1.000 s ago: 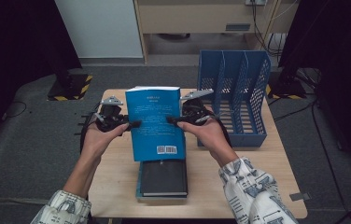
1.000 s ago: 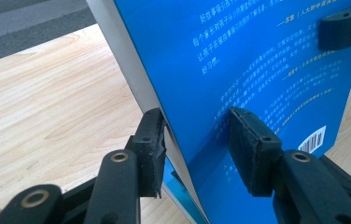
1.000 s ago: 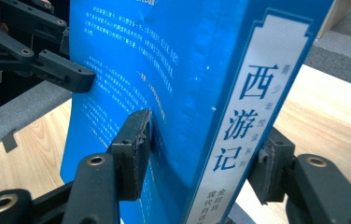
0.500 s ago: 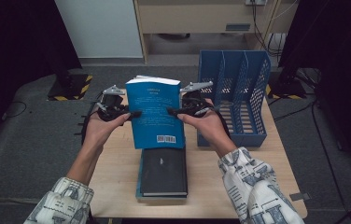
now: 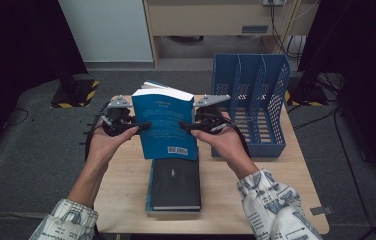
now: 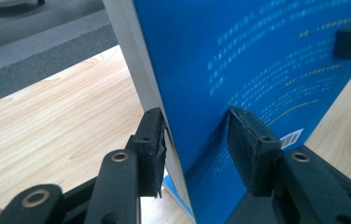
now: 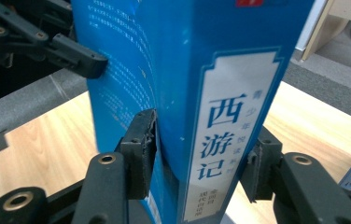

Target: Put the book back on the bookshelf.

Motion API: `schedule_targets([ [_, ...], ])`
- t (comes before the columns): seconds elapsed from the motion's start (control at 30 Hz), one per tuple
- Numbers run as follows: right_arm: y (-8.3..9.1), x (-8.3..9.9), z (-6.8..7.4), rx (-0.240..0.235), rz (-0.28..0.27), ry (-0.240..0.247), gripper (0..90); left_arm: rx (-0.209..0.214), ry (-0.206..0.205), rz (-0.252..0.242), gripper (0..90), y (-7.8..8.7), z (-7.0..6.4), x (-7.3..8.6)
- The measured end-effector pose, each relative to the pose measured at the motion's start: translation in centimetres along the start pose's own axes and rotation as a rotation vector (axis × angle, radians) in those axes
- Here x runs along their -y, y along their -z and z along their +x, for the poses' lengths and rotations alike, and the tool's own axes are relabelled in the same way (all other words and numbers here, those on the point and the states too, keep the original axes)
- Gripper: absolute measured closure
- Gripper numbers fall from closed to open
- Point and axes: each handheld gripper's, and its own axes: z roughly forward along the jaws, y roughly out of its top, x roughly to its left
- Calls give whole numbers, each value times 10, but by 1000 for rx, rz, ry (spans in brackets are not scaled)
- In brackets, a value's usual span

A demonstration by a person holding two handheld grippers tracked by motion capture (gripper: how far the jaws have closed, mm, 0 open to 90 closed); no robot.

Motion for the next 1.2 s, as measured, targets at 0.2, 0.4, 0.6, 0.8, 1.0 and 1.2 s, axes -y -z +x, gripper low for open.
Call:
schedule_targets([
  [0.2,12,9,15,-2,-5,35,518,3,-7,-34,544,8,-11,7],
  [0.4,15,5,17,-27,-15,65,490,13,-15,-40,529,9,-14,8],
  [0.6,12,-4,17,-35,-44,73,501,6,-11,-46,525,7,-13,8],
  [0.8,16,-5,26,-47,-42,87,568,-13,28,-91,508,8,-10,12],
  [1.0,17,-4,33,-46,-43,102,570,-21,22,-88,504,7,-10,9],
  [1.2,16,-5,33,-43,-46,99,565,-21,14,-84,500,2,-9,3],
])
